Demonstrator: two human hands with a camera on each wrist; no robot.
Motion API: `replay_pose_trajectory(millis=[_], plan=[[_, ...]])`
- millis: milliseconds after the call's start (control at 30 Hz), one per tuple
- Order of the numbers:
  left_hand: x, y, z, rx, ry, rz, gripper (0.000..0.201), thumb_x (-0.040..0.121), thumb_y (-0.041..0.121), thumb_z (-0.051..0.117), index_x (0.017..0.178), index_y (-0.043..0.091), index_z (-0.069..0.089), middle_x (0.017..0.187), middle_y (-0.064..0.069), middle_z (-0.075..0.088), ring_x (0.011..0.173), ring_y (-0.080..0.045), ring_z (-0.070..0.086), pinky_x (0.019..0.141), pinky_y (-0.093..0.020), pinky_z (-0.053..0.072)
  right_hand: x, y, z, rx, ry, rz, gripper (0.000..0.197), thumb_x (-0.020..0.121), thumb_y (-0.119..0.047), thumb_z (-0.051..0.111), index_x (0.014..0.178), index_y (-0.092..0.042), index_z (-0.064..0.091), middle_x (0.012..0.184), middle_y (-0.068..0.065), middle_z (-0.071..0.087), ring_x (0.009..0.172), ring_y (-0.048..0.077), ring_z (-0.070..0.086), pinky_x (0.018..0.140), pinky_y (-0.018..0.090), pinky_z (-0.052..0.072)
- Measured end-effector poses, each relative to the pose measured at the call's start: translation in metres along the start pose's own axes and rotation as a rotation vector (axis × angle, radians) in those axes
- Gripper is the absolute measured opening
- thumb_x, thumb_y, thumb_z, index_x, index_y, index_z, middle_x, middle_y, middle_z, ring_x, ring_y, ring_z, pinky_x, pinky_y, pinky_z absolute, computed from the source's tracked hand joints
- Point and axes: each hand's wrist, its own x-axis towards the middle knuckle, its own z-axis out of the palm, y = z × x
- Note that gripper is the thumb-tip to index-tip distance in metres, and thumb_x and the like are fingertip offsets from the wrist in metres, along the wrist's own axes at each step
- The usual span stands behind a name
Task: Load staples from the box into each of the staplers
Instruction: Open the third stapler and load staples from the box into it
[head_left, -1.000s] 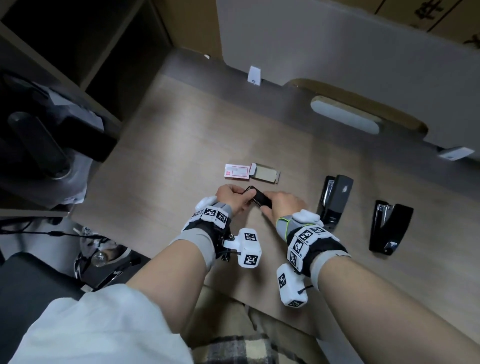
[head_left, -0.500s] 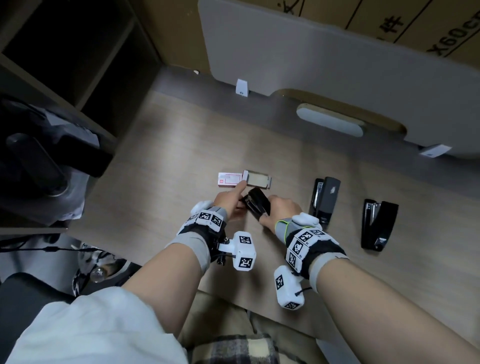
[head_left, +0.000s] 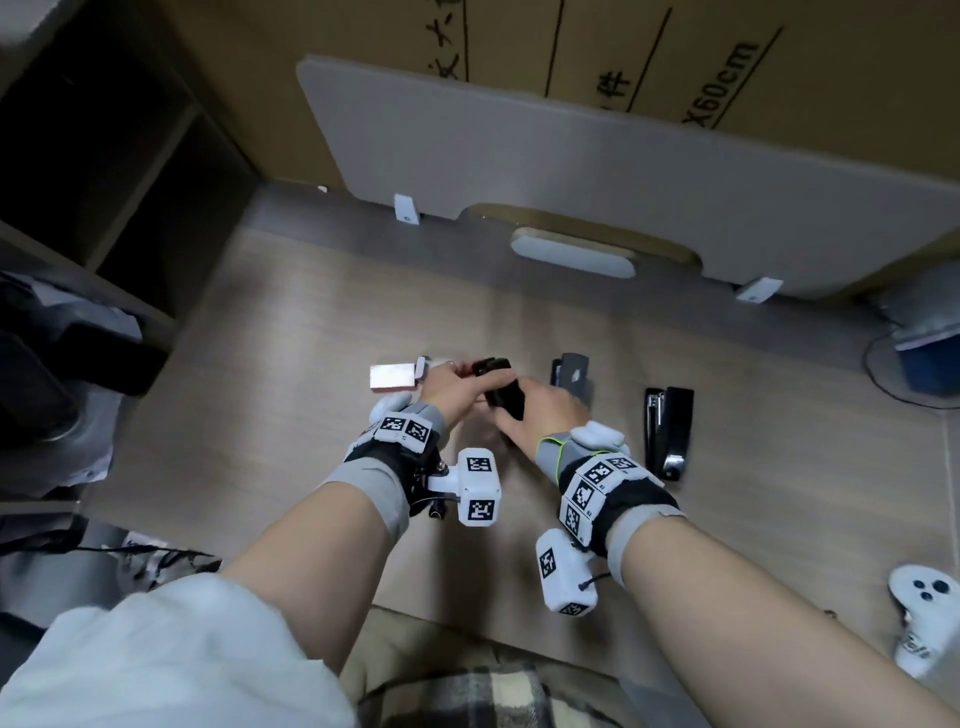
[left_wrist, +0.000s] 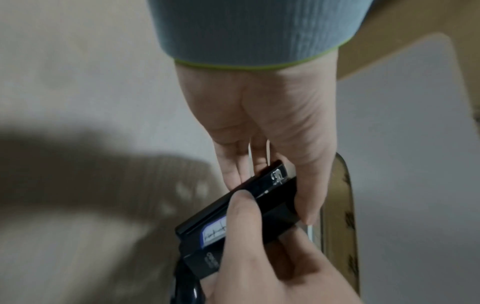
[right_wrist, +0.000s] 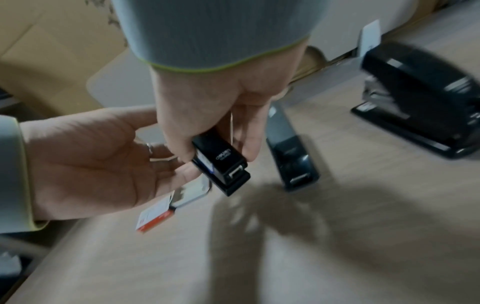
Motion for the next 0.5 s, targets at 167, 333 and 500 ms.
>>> replay_pose_trajectory(millis=[167,333,500], plan=[[-0.006,0.026,0.073,0.045,-0.089,0.067,0.055,0.066,0.038,0.087,0.111,0.016,0.064,0.096,-0.002,0.071,0.081,-0.012,0.072,0.08,-0.031,0.06,-0.007,0.054,-0.028,0.105,0.127,0.157,0.046,0.083,-0.046,0.058,0.12,-0.02,0.054,0.099,0.009,0.07,0.09,0.034,0.065,0.066,0.031,0.046],[0.0,0.035,0.126,-0.008,-0.053,0.051,0.013,0.092,0.023,0.066,0.084,0.017,0.057,0.074,-0.002,0.059,0.053,-0.009,0.047,0.052,-0.019,0.038,-0.009,0.11,-0.029,0.116,0.131,0.39,0.041,0.084,-0.045,0.057,0.111,-0.015,0.057,0.09,0.01,0.069,0.083,0.032,0.065,0.061,0.028,0.04],[0.019,0.016,0.109,0.086,0.148,0.115,0.016,0.084,0.026,0.069,0.091,0.012,0.068,0.073,-0.003,0.068,0.056,-0.012,0.058,0.059,-0.025,0.046,0.008,0.136,-0.001,0.123,0.003,0.504,0.035,0.091,-0.04,0.055,0.099,-0.005,0.06,0.092,0.014,0.07,0.084,0.032,0.067,0.064,0.031,0.047]])
